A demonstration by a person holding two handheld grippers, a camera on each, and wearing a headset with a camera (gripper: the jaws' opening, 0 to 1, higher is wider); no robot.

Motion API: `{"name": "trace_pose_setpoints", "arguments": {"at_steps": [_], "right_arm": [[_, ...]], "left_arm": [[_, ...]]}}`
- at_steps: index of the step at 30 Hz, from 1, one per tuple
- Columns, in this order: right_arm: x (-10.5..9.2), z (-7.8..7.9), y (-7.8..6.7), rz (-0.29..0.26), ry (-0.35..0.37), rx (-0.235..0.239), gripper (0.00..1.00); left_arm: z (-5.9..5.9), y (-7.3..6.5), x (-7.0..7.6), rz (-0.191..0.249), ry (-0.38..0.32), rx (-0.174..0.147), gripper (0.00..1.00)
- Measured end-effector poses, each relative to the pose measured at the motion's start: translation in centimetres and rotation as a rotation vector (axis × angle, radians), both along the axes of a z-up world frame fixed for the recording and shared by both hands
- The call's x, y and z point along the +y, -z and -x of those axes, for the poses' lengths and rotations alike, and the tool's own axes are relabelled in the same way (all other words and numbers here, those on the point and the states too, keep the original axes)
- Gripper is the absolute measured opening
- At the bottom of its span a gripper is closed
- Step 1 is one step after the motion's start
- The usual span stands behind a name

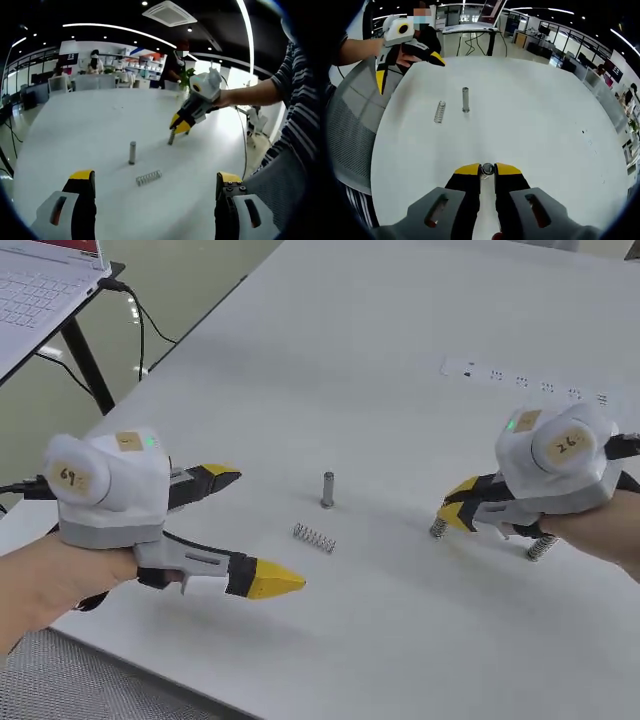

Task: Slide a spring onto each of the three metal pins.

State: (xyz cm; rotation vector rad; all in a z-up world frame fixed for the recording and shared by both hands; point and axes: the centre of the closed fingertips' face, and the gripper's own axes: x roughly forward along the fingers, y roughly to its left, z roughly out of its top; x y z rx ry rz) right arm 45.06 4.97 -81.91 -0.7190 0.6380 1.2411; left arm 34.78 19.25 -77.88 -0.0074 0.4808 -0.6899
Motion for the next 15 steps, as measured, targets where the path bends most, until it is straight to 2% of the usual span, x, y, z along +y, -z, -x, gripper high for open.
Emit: {"name": "trace_pose_setpoints", "arguments": {"at_steps": [2,15], "right_arm": [[0.17,-0.07,-0.28,-0.02,0.001,-0.007,0.07],[0.21,-0.24,-0.13,-0.035,0.03,0.004,0.1]], "left_arm": [[0.03,-0.02,0.02,-0.001,0.0,-0.001,0.98],[0.2,0.0,-0.2,0.0,0.006,0.002,0.98]]}}
